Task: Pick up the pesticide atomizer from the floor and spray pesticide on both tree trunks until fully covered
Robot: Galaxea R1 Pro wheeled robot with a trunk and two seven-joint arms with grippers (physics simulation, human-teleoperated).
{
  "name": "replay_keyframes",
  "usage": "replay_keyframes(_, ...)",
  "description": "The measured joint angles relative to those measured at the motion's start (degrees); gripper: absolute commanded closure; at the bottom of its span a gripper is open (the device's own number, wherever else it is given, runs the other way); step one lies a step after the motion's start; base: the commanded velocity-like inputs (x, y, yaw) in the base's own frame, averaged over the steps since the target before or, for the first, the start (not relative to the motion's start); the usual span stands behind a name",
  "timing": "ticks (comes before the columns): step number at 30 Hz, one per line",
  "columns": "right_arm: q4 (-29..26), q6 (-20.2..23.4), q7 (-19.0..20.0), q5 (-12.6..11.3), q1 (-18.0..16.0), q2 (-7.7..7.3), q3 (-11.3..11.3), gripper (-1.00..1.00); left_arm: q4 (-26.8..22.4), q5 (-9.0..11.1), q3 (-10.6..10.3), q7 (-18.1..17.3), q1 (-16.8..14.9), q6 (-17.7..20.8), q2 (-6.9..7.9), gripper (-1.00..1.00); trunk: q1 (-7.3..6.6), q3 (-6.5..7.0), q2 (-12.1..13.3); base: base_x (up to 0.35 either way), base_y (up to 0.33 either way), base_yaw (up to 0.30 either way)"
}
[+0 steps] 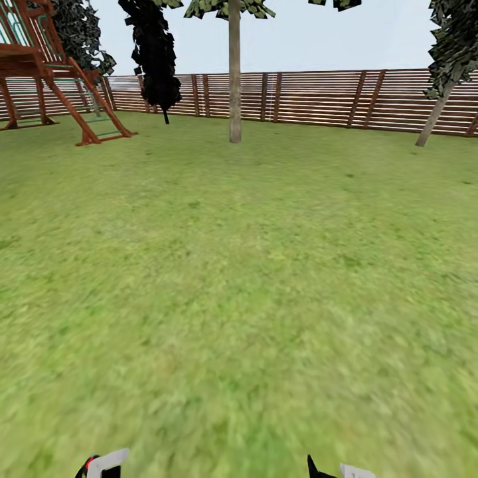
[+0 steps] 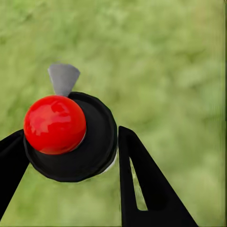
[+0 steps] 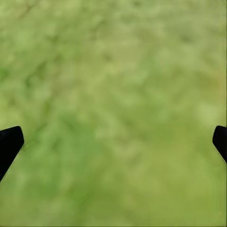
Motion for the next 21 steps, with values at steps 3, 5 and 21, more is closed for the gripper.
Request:
replay_keyframes(3, 0.0, 0.0, 0.0, 0.0, 0.0, 0.02, 0.0, -1.0, 0.0, 0.0, 0.0, 0.0, 0.0, 0.0, 0.0, 1.0, 0.0, 0.0, 0.0, 0.339, 0.0, 0.0)
replay_keyframes(5, 0.0, 0.0, 0.0, 0.0, 0.0, 0.0, 0.0, -1.0, 0.0, 0.0, 0.0, 0.0, 0.0, 0.0, 0.0, 1.0, 0.0, 0.0, 0.0, 0.339, 0.0, 0.0)
replay_keyframes(21, 0.0, 0.0, 0.0, 0.0, 0.0, 0.01, 0.0, -1.0, -0.1, 0.0, 0.0, 0.0, 0.0, 0.0, 0.0, 1.0, 0.0, 0.0, 0.0, 0.339, 0.0, 0.0)
